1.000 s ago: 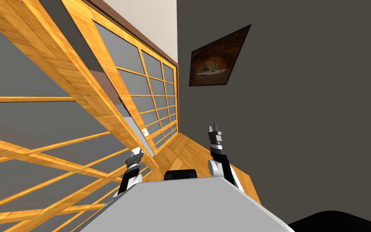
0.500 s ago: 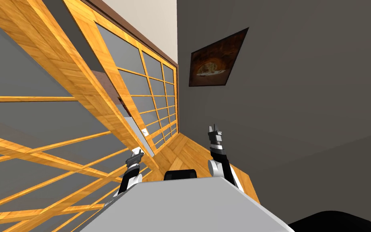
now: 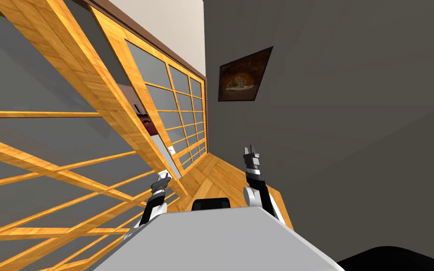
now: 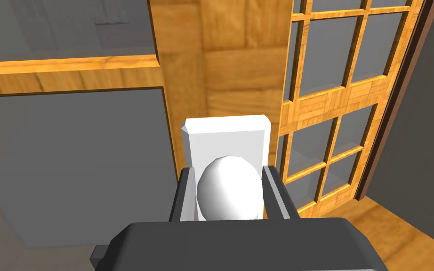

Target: Pull the door open

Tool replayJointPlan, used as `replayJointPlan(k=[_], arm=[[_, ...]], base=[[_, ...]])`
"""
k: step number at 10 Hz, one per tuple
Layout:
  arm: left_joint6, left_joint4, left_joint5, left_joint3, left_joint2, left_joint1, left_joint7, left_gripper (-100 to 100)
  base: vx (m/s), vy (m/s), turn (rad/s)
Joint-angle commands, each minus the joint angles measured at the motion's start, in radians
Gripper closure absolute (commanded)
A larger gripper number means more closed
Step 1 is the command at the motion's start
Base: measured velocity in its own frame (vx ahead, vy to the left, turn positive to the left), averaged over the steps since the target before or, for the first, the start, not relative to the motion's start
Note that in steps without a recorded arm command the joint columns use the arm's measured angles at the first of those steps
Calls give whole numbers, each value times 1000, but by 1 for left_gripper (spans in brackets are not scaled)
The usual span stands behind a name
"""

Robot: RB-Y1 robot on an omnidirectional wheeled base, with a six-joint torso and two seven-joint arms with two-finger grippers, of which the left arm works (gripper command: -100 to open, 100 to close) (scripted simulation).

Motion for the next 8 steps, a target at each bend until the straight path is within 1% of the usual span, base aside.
replayJointPlan(k=[1,4,5,6,8], arm=[[-3,0,-12,-23,2,2,23,100],[0,-14,-31,-56,8,8,51,100],[-1,-10,-28,-51,6,6,44,100],[-2,-16,-40,-70,10,13,59,100],[-5,-24,-52,-89,17,19,74,100]], base=[[-202,21,-61],[-221,8,-69],[-96,-9,-27],[-136,9,-52],[-224,-19,-61]])
